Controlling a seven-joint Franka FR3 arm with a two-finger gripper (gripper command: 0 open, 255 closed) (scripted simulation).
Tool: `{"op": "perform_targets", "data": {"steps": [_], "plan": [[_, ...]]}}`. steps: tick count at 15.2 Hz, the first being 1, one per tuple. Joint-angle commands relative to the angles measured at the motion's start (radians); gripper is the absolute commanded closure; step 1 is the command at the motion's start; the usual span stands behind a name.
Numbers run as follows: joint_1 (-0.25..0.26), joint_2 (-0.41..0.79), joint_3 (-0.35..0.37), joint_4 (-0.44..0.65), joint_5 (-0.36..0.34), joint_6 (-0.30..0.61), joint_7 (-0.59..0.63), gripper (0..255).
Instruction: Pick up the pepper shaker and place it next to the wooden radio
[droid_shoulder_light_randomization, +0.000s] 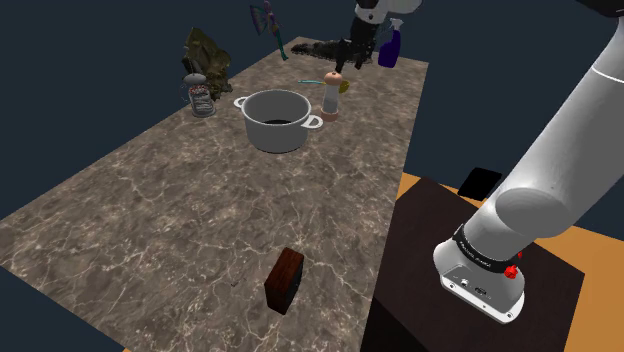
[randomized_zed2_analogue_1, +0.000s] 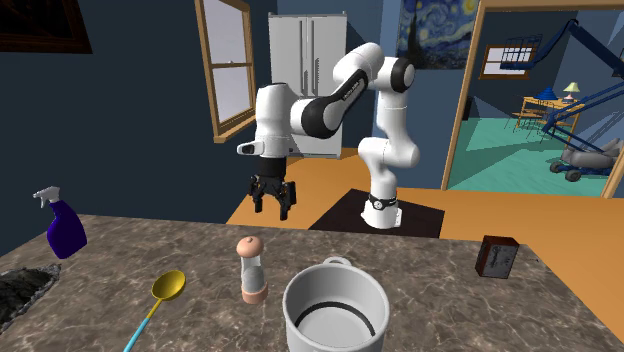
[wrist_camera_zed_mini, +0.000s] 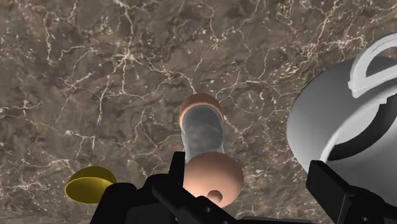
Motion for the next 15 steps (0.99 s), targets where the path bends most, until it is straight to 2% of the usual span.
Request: {"op": "perform_targets", "data": {"steps": [1,3,10,15], "plan": [[-0.014,0.087,-0.005,0.071,0.052,0.008,-0.044,0],[-0.030,0.156,-0.001,0.131,0.090,0.008,-0.073,0],[-0.030,0.212,0.011,0.115,0.116,0.078,-0.088,0],[-0.030,0.217,0.012,0.114,0.118,0.084,-0.090,0]]}}
